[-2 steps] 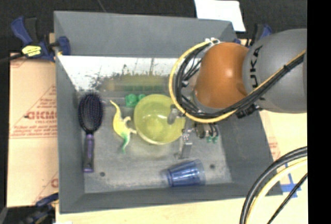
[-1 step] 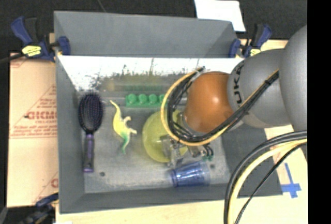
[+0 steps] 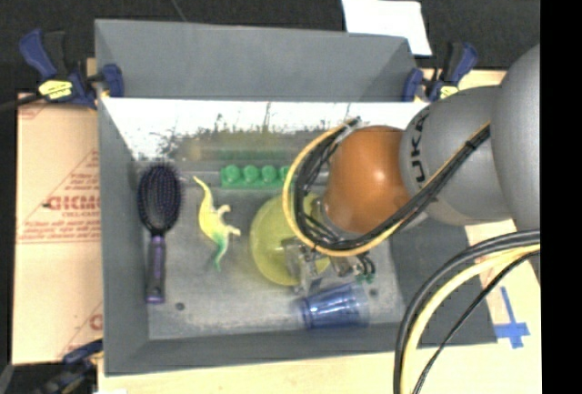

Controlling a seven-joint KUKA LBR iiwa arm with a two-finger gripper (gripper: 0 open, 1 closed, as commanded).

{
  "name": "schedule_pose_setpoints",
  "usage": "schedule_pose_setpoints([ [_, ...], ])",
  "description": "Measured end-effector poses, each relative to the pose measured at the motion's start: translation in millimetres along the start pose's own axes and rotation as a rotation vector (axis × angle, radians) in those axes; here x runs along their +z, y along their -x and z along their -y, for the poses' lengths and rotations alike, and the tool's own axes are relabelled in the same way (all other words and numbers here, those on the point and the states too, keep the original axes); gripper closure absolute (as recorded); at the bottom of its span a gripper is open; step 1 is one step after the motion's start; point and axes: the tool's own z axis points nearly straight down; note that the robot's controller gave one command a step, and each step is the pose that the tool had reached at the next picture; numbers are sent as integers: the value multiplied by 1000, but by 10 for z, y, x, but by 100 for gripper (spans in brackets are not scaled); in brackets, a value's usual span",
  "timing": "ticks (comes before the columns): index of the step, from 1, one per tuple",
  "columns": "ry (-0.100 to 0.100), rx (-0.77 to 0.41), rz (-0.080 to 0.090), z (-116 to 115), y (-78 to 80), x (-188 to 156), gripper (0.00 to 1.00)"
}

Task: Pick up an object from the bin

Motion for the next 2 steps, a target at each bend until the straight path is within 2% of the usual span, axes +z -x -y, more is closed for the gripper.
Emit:
schedule_pose_setpoints([
  [1,-6,-12,33,127,-357,-130,100],
  [2,-5,-10,35,208,-393,-148,100],
])
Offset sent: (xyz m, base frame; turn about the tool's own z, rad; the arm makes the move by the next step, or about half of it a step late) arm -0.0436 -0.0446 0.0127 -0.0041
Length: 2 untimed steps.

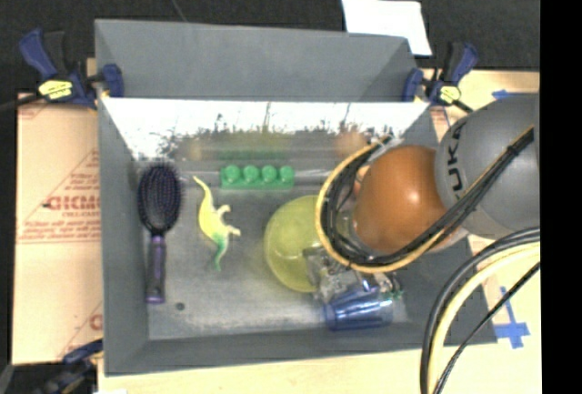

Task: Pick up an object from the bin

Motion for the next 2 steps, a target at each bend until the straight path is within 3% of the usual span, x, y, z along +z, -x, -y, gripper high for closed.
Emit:
schedule_pose_setpoints([
  [1,-1,-148,1,364,-235,-555,100],
  [2,3,-117,1,-434,-76,153,100],
])
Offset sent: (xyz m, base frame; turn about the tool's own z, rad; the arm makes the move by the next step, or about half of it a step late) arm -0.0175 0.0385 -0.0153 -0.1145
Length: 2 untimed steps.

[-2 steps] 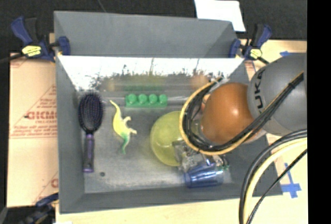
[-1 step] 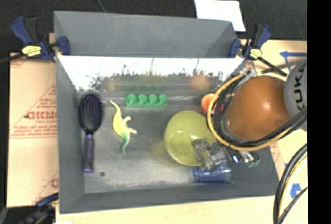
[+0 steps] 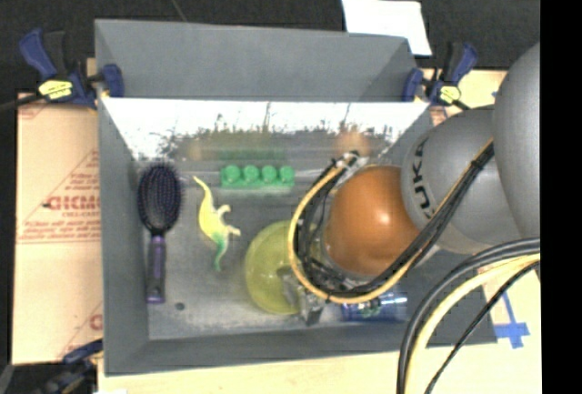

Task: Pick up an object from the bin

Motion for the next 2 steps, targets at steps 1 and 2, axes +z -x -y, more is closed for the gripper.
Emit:
schedule_pose_setpoints([
  [1,-3,-27,1,266,10,-210,100],
  [2,-1,-294,8,19,515,-1032,100],
])
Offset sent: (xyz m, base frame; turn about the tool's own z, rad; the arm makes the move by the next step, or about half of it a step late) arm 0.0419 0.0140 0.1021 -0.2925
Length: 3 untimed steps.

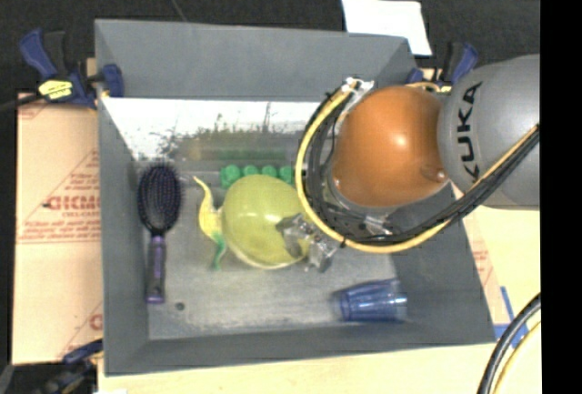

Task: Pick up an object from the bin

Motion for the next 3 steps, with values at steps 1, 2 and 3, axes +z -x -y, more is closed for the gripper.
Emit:
schedule_pose_setpoints([
  [1,-6,212,-8,315,-675,535,100],
  [2,-2,251,-24,352,-664,540,100],
  [3,3,-68,-24,248,-763,-1,100],
])
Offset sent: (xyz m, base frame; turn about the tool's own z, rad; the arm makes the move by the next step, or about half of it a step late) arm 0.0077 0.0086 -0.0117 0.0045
